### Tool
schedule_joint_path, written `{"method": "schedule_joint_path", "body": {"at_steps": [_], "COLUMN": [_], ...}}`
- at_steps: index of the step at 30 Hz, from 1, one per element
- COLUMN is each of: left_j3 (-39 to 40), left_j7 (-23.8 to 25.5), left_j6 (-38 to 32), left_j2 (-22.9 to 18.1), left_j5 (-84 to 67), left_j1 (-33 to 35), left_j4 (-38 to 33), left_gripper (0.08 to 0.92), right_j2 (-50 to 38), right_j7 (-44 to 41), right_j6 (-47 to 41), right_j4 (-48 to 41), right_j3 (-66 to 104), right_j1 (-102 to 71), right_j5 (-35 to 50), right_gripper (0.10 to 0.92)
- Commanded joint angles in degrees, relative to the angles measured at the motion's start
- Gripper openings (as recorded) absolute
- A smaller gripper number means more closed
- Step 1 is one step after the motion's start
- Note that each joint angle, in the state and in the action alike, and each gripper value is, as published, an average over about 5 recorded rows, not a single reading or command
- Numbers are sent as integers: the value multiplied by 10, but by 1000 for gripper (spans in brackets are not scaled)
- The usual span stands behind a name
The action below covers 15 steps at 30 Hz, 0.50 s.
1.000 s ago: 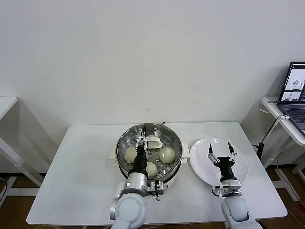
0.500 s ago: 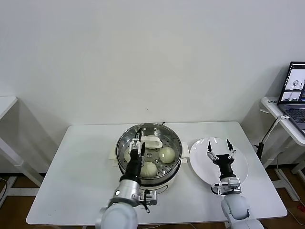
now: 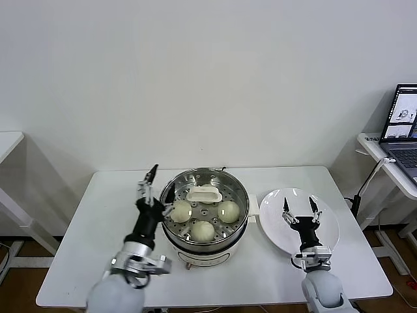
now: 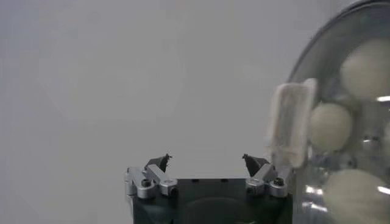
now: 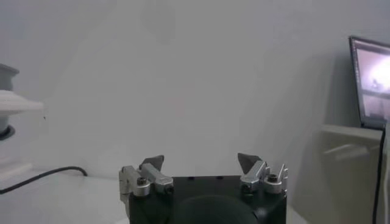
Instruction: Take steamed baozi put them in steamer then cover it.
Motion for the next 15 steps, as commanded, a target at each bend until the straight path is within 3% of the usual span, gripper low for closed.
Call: {"method": "schedule_joint_path", "body": {"at_steps": [1,6,15], "left_j3": [-207,-226,-239], "left_j7": [-42,-6,14], "left_j6": [-248,-307,-356], "left_j2": [25,17,3], "left_j5": [-524,-594,-608], "left_j1": [6,5,32], "left_j4": [206,299,318], "left_gripper": [823,823,823], "right_j2": [-8,-7,5], "right_j7": [-12,-22,-43], "right_j6": [-16,-15,-6], "right_j4": [42,52,54], "right_j3": [14,31,50], "right_j1": [-39,-59,-86], "right_j5": [68,81,81], "right_gripper": [823,823,823]}}
